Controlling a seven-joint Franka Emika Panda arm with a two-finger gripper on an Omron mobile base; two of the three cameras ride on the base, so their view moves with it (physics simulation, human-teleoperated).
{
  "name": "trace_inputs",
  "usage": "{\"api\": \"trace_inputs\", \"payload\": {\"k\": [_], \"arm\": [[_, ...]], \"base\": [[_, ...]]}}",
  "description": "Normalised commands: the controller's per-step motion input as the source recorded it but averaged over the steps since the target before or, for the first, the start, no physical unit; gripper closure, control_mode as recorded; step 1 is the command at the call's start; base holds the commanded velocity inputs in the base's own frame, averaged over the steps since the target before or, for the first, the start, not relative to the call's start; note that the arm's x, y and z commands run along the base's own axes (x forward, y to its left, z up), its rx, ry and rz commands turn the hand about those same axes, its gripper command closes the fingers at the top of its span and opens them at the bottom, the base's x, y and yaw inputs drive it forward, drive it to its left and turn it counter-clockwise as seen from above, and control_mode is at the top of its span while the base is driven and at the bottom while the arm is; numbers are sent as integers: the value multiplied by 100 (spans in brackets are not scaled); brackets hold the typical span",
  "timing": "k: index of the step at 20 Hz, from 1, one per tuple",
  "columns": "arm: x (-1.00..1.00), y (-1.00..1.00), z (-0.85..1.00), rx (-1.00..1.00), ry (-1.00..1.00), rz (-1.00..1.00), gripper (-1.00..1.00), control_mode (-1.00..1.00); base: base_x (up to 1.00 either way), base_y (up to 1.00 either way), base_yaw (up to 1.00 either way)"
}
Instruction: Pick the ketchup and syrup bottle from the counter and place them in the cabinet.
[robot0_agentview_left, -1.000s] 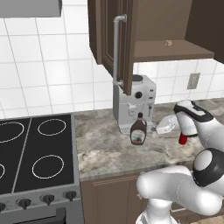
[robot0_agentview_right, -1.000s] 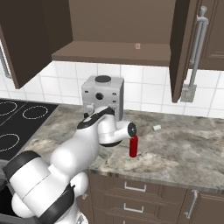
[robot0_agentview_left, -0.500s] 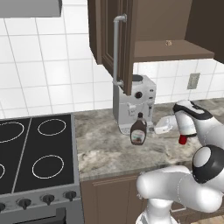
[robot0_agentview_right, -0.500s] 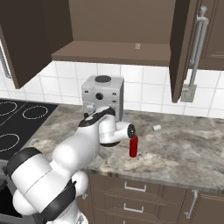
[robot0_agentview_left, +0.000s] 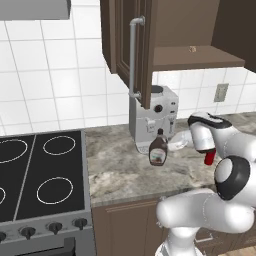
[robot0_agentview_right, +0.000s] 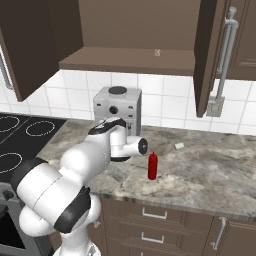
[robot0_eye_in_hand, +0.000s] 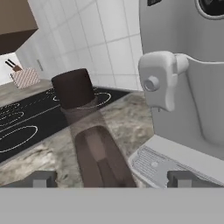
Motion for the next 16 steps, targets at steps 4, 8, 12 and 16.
{"api": "trace_inputs", "payload": {"k": [4,8,12,16], "arm": [[44,0,-4,0,2,0,-100,-100],[37,2,-8,1,2,0,-100,-100],[12,6,-13,1,2,0,100,-100],[0,0,0,0,0,0,100,-100]], "base": [[0,0,0],[0,0,0],[0,0,0],[0,0,0]]}}
